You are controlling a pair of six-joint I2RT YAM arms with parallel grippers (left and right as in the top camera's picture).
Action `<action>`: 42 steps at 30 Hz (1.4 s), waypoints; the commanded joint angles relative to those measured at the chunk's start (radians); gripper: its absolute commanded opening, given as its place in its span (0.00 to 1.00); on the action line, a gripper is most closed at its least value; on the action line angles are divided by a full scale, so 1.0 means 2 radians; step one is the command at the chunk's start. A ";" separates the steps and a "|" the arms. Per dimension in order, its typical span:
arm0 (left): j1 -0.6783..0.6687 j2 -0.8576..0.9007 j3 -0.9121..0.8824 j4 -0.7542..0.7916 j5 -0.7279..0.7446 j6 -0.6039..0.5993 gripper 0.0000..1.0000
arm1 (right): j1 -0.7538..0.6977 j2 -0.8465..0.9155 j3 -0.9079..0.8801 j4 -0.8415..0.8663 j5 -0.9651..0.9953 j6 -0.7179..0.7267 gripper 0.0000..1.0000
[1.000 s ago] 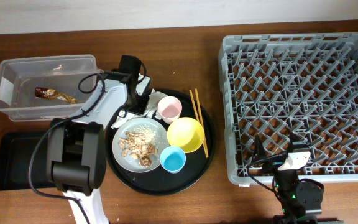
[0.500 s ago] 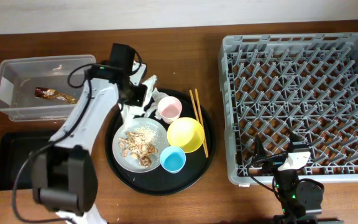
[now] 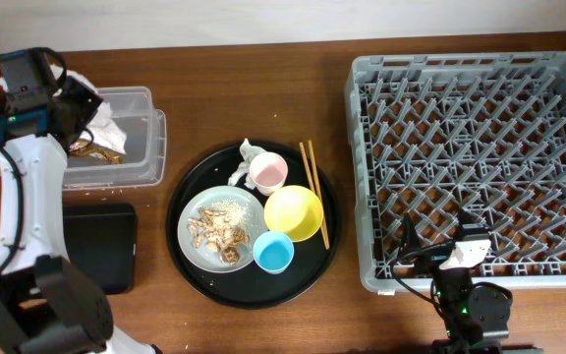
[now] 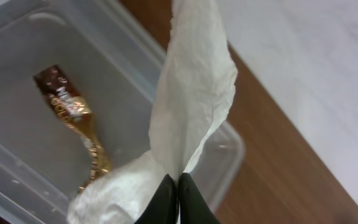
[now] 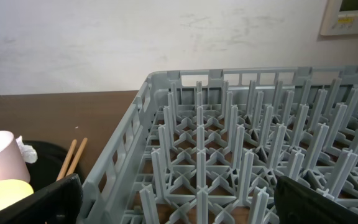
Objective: Sort waste into correct bins and load items into the dishwasher rack
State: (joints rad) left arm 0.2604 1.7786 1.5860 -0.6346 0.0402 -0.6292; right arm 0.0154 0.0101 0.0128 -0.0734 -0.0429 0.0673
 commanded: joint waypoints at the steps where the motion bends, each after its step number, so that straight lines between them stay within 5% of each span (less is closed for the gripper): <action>1: 0.009 0.042 0.005 0.001 -0.004 -0.015 0.42 | -0.003 -0.003 -0.004 0.000 0.003 -0.002 0.99; 4: 0.009 0.040 0.005 0.014 0.035 -0.015 0.52 | -0.003 -0.003 -0.004 0.000 0.003 -0.002 0.99; 7: 0.009 0.026 0.005 0.017 0.181 -0.002 0.52 | -0.003 -0.003 -0.004 0.000 0.003 -0.002 0.99; 10: -0.040 0.014 0.005 -0.005 0.349 0.212 0.52 | -0.003 -0.003 -0.004 0.000 0.003 -0.002 0.99; 11: -0.072 0.016 0.005 -0.033 0.307 0.254 0.53 | -0.003 -0.003 -0.004 0.000 0.003 -0.002 0.98; 13: -0.150 0.023 -0.001 -0.068 0.157 0.258 0.55 | -0.003 -0.003 -0.004 0.000 0.003 -0.002 0.99; 15: -0.214 0.043 -0.004 -0.070 0.091 0.257 0.55 | -0.003 -0.003 -0.004 0.000 0.003 -0.002 0.99; 19: -0.281 0.127 -0.004 -0.072 0.050 0.232 0.54 | -0.003 -0.003 -0.004 0.000 0.003 -0.002 0.99; 32: -0.281 0.200 -0.008 -0.050 0.020 0.207 0.50 | -0.003 -0.003 -0.004 0.000 0.003 -0.002 0.99; 35: -0.282 0.200 -0.008 -0.055 0.020 0.207 0.36 | -0.003 -0.003 -0.004 0.000 0.003 -0.002 0.99; 38: -0.276 0.198 0.005 -0.065 0.021 0.207 0.01 | -0.003 -0.003 -0.004 0.000 0.003 -0.002 0.99; 42: -0.242 0.152 0.081 -0.137 0.021 0.206 0.00 | -0.003 -0.003 -0.004 0.000 0.003 -0.002 0.99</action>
State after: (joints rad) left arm -0.2592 2.1616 1.6730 -0.8742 0.0780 -0.2138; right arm 0.0154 0.0101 0.0128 -0.0734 -0.0429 0.0677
